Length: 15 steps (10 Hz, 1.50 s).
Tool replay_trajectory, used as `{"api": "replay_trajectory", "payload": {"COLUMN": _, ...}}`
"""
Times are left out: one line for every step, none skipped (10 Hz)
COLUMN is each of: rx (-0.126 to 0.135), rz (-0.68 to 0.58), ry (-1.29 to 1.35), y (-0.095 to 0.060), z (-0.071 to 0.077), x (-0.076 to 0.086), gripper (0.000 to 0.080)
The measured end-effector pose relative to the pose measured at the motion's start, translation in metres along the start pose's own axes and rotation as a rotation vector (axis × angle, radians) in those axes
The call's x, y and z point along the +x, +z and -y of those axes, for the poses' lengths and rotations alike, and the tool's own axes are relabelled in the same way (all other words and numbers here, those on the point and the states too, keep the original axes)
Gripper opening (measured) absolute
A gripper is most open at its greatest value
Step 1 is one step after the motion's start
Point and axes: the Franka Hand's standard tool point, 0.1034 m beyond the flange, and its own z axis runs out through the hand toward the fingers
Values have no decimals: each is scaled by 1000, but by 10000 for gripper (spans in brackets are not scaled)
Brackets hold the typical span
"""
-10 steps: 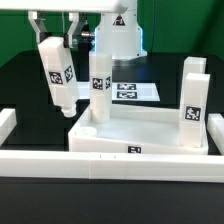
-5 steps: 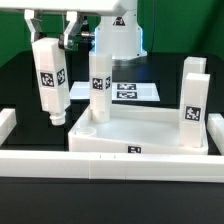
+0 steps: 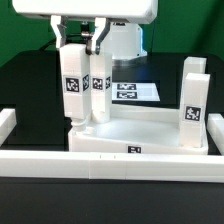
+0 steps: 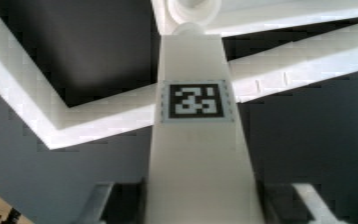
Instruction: Assemble desk
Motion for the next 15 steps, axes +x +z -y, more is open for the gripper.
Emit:
{"api": "replay_trajectory", "payload": {"rx": 0, "rz": 0, "ry": 0, "y": 0, "z": 0, "x": 0, "gripper": 290}}
{"api": "replay_trajectory", "payload": {"rx": 0, "rz": 0, "ry": -1, "y": 0, "z": 1, "x": -2, "gripper": 290}}
{"api": "replay_trajectory", "payload": {"rx": 2, "rz": 2, "ry": -12, "y": 2, "z": 7, "x": -8, "gripper": 290}}
{"api": "replay_trajectory", "payload": {"rx": 2, "rz": 5, "ry": -23, "y": 3, "z": 10, "x": -12, "gripper": 290}}
{"api": "replay_trajectory", "payload": {"rx": 0, "rz": 9, "ry": -23, "y": 4, "z": 9, "x": -15, "gripper": 290}}
{"api": "replay_trajectory", "payload": {"rx": -2, "rz": 13, "ry": -23, "y": 5, "z": 7, "x": -17, "gripper": 290}}
{"api": "replay_trajectory", "payload": {"rx": -3, "rz": 15, "ry": -23, "y": 6, "z": 7, "x": -18, "gripper": 290}}
{"api": "replay_trajectory", "payload": {"rx": -3, "rz": 15, "ry": -23, "y": 6, "z": 7, "x": -18, "gripper": 290}}
{"api": "replay_trajectory", "payload": {"rx": -3, "rz": 16, "ry": -24, "y": 6, "z": 7, "x": -18, "gripper": 290}}
{"api": "replay_trajectory", "payload": {"rx": -4, "rz": 18, "ry": -25, "y": 7, "z": 7, "x": -19, "gripper": 290}}
{"api": "replay_trajectory", "payload": {"rx": -7, "rz": 21, "ry": -26, "y": 9, "z": 7, "x": -21, "gripper": 290}}
{"api": "replay_trajectory", "payload": {"rx": -10, "rz": 21, "ry": -27, "y": 11, "z": 6, "x": -21, "gripper": 290}}
{"api": "replay_trajectory", "payload": {"rx": -14, "rz": 26, "ry": -29, "y": 14, "z": 5, "x": -24, "gripper": 290}}
{"api": "replay_trajectory", "payload": {"rx": -17, "rz": 25, "ry": -32, "y": 16, "z": 5, "x": -25, "gripper": 290}}
{"api": "replay_trajectory", "payload": {"rx": -18, "rz": 23, "ry": -34, "y": 17, "z": 6, "x": -25, "gripper": 290}}
